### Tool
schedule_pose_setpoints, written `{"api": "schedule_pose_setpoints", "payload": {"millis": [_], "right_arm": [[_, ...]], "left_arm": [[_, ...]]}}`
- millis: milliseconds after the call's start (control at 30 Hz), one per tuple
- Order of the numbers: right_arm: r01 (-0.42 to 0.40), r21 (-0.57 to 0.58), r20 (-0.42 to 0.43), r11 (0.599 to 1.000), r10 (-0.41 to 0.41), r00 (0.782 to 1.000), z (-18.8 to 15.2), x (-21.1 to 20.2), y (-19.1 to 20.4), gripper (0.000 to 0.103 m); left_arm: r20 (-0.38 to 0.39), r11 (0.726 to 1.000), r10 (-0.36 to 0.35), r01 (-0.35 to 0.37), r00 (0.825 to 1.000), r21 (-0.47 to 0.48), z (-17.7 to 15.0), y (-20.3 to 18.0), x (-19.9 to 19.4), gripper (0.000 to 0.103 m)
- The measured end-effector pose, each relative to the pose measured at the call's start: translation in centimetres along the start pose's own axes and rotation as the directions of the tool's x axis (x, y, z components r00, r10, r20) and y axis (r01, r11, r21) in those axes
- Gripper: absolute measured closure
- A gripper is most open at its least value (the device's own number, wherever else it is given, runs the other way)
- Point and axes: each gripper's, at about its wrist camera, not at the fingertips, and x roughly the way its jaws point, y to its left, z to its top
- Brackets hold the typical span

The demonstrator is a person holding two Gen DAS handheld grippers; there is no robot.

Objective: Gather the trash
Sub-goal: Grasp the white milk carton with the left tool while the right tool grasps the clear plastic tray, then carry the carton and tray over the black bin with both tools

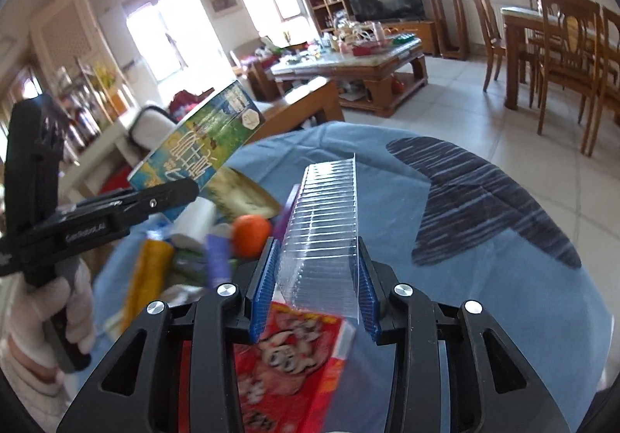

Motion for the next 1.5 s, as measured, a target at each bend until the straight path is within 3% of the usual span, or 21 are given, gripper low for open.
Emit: {"api": "schedule_pose_setpoints", "payload": {"millis": [367,600,800,1067,1333,1500], "right_arm": [[-0.057,0.03,0.128,0.998,0.053,0.99,-3.0,-13.1,1.2,0.066],[0.0,0.045,0.193,0.999,-0.009,0.981,-5.9,-23.1,-2.1,0.066],[0.125,0.108,0.236,0.986,-0.148,0.961,-10.4,-31.3,-7.5,0.066],[0.261,0.266,0.212,0.928,-0.321,0.923,-18.0,-38.5,-16.1,0.066],[0.388,0.366,0.048,0.846,-0.433,0.9,-25.3,-39.6,-22.7,0.066],[0.452,0.351,-0.034,0.82,-0.471,0.882,-26.5,-37.9,-23.3,0.066]], "left_arm": [[0.116,0.99,-0.134,0.127,0.984,0.066,-2.9,-6.4,-7.9,0.064],[0.111,0.961,-0.252,0.234,0.962,0.147,-5.0,-12.5,-8.8,0.064],[0.051,0.918,-0.355,0.337,0.934,0.21,-6.5,-18.9,-6.4,0.064],[-0.089,0.821,-0.48,0.483,0.873,0.306,-8.8,-29.9,-1.9,0.064],[-0.254,0.746,-0.501,0.562,0.827,0.358,-12.1,-37.5,2.7,0.064],[-0.32,0.726,-0.463,0.56,0.827,0.398,-13.6,-39.8,3.8,0.064]]}}
